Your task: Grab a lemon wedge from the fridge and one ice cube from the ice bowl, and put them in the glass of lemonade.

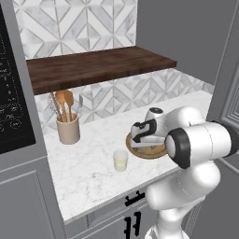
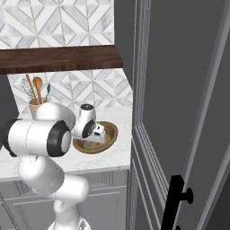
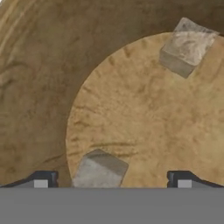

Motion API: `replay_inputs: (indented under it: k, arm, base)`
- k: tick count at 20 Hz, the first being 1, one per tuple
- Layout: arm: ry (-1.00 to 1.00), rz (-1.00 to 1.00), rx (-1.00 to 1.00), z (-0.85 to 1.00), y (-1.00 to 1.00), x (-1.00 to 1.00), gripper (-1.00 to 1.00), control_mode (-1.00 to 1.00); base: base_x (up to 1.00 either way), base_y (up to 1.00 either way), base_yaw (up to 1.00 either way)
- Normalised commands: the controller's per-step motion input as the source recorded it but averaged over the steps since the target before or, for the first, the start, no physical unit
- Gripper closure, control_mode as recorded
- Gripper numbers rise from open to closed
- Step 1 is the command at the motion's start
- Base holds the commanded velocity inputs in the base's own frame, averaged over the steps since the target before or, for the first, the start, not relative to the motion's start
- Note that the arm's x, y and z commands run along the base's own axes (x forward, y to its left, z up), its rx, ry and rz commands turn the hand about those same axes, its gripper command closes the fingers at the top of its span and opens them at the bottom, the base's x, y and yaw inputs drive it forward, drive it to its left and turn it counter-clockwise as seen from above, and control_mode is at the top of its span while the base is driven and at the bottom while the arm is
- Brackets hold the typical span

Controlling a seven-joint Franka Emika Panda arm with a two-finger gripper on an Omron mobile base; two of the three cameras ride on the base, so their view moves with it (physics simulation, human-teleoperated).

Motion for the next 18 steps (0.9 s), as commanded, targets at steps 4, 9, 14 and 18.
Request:
replay_inputs:
  k: [4,9,14,18]
  arm:
    - [-0.01,0.00,0.00,-0.15,0.00,0.02,-1.00,-1.00]
    - [-0.05,0.00,0.00,-0.12,0.00,0.03,-1.00,-1.00]
    - [0.00,0.00,0.00,-0.23,0.00,0.00,-1.00,-1.00]
    - [0.00,0.00,0.00,-0.07,-0.04,-0.02,-1.00,-1.00]
  base:
    - [0.00,0.00,0.00]
    - [0.00,0.00,0.00]
    - [0.00,0.00,0.00]
    - [0.00,0.00,0.00]
